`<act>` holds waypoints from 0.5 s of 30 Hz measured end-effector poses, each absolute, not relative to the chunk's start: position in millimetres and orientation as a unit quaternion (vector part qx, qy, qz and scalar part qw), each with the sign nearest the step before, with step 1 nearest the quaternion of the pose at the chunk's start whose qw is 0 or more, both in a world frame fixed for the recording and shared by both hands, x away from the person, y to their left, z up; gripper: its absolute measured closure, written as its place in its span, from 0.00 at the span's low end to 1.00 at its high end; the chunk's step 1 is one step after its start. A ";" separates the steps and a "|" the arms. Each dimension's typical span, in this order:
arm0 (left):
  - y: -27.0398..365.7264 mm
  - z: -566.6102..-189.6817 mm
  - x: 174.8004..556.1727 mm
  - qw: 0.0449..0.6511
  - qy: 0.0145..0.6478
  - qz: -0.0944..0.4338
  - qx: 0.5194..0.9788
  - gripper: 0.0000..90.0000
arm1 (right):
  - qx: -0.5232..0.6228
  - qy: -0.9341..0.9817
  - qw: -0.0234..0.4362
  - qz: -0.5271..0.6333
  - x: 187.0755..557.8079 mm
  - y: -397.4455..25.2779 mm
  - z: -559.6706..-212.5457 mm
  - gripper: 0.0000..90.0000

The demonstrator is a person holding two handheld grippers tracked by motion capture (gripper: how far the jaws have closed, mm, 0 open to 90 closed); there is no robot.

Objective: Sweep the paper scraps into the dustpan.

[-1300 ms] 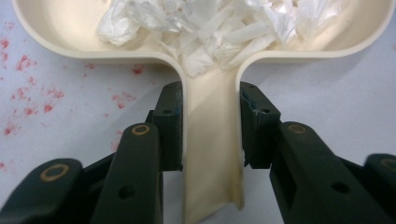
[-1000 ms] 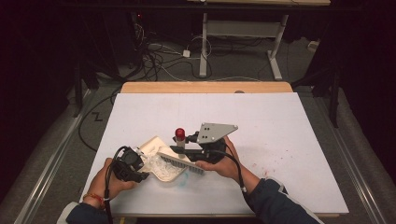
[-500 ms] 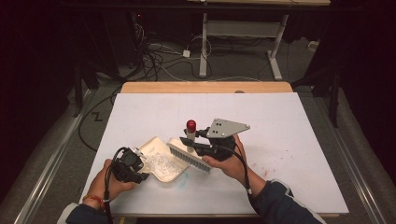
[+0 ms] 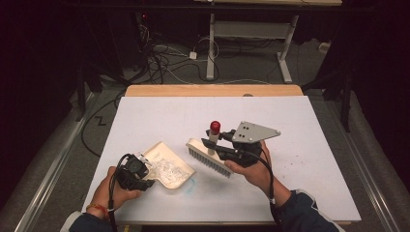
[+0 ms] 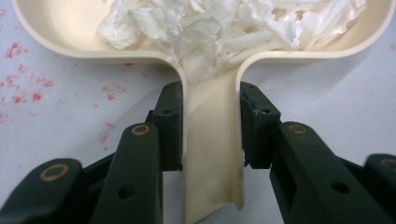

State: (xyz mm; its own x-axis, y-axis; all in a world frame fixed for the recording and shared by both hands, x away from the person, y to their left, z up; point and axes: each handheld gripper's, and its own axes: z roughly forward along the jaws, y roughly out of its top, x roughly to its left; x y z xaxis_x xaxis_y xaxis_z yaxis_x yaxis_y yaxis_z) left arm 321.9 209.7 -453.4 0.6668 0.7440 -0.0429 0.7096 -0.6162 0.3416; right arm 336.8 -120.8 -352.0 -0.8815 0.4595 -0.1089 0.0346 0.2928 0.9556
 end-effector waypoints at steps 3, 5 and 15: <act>208.9 -454.3 321.2 0.168 0.407 0.053 0.896 0.70 | 0.165 0.781 0.186 0.572 336.1 -133.4 -353.4 0.78; 208.6 -454.3 321.2 0.169 0.408 0.054 0.895 0.70 | 0.170 0.782 0.190 0.569 335.4 -139.9 -353.9 0.78; 205.6 -455.8 318.7 0.170 0.415 0.064 0.891 0.70 | 0.193 0.774 0.198 0.570 327.1 -187.2 -350.3 0.78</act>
State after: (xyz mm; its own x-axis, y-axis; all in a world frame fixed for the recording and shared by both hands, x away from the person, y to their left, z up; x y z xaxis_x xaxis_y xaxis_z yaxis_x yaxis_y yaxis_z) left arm 318.7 205.6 -455.8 0.6472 0.7619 -0.0260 0.7181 -0.5978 0.3562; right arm 327.1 -187.2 -350.3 -0.8471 0.5243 -0.0868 0.0730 0.2766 0.9582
